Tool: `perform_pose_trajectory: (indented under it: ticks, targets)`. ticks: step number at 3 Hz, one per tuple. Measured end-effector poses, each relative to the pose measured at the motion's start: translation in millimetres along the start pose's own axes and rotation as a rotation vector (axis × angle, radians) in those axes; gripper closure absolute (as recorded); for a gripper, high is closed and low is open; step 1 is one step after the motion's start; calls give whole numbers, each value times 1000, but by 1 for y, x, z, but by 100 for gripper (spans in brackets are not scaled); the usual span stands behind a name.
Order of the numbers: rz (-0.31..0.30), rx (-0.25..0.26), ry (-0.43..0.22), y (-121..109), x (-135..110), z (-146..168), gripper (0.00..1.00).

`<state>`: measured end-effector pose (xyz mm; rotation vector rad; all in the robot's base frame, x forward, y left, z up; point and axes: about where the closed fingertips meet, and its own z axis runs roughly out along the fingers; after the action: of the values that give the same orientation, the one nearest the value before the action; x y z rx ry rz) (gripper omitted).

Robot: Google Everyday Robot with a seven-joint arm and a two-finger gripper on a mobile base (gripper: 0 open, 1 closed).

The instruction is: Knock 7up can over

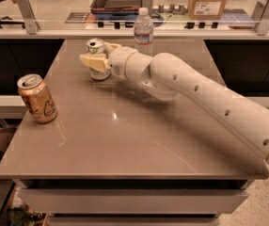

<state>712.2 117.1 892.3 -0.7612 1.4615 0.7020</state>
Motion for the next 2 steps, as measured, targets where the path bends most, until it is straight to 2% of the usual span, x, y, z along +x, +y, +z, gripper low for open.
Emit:
perform_pose_trajectory:
  ticks: [2]
  targets:
    - [0,-7,-1,4,-1,3,88]
